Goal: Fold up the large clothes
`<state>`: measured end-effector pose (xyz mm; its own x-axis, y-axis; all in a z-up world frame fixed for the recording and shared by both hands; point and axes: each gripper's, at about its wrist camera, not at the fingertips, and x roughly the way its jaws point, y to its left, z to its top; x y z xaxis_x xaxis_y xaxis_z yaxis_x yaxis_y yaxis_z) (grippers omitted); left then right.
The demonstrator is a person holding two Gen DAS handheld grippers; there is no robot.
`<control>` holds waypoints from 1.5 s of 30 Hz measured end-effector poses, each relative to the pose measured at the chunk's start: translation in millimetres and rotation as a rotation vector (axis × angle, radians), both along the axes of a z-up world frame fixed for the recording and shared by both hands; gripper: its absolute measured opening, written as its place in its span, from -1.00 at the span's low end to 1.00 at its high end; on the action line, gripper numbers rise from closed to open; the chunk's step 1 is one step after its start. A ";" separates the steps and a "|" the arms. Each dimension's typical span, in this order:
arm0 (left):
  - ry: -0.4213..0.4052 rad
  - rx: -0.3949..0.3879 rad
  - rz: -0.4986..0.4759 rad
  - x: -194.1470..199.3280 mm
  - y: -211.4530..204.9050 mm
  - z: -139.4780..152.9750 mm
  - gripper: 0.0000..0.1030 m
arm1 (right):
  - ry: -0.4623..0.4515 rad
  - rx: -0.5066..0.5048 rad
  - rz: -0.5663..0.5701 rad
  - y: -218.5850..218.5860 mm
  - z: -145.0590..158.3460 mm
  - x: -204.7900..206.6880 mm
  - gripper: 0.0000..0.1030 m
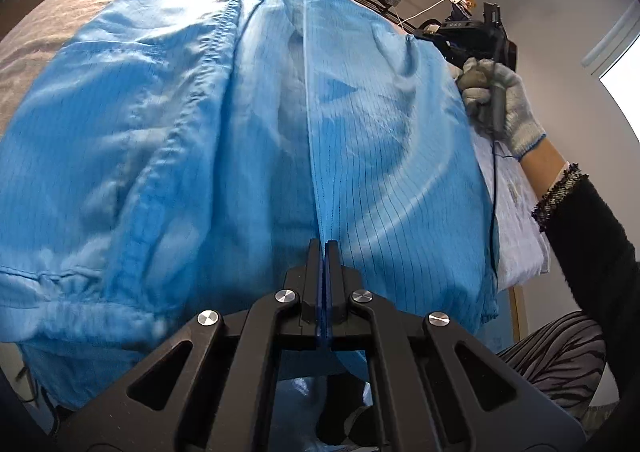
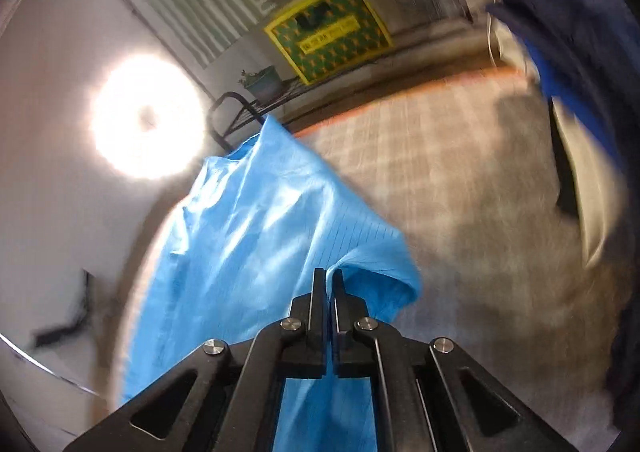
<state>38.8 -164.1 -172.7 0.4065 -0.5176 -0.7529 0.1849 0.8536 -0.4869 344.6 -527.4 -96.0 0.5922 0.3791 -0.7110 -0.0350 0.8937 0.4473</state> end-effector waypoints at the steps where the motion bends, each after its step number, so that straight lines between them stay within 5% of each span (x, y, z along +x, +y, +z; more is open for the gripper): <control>1: 0.000 -0.004 -0.001 1.1 -3.4 0.5 -1.00 | 0.002 -0.023 -0.032 -6.4 -3.0 2.5 -1.00; 6: -0.016 0.021 -0.056 4.8 -28.2 3.7 -1.00 | 0.028 0.003 -0.155 -47.1 -24.3 9.5 -1.00; 9: -0.046 0.065 -0.053 1.1 -28.5 7.5 -1.00 | 0.026 0.014 -0.116 -43.0 -24.9 11.5 -1.00; 11: -0.058 0.090 -0.033 1.0 -23.4 9.5 -1.00 | 0.037 0.019 -0.097 -38.1 -24.1 10.2 -0.89; 14: -0.067 0.109 -0.010 0.4 -13.9 12.0 -1.00 | 0.034 0.040 -0.068 -40.7 -16.0 2.5 -0.36; 20: -0.077 0.143 -0.014 -6.7 -8.7 9.6 -1.00 | 0.042 0.090 -0.076 -61.1 4.9 -27.3 -0.27; 29: -0.076 0.145 -0.003 -28.8 -2.3 8.6 -1.00 | 0.137 0.059 -0.056 -50.6 -4.6 -46.0 -0.46; 33: -0.086 0.160 0.000 -30.7 -4.5 9.3 -1.00 | 0.136 0.024 -0.011 -24.1 -12.6 -34.7 -0.94; 40: -0.078 0.135 0.012 -32.2 0.3 15.4 -1.00 | 0.149 -0.181 0.031 20.2 -20.6 -12.9 -0.98; 42: -0.100 0.138 0.017 -36.5 3.9 21.6 -1.00 | 0.136 -0.202 0.052 21.1 -12.2 -20.5 -0.85; 43: -0.109 0.130 0.018 -39.7 5.2 25.2 -1.00 | 0.127 -0.179 0.053 16.1 -4.1 -27.3 -0.55; 45: -0.126 0.115 0.016 -45.6 5.9 31.5 -1.00 | 0.081 -0.152 0.036 4.4 15.7 -43.7 -0.40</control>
<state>-6.7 -158.2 -141.2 0.5091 -0.4236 -0.7493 0.2246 0.9057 -0.3594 300.9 -523.0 -80.2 0.5191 0.2837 -0.8063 -0.0373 0.9499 0.3102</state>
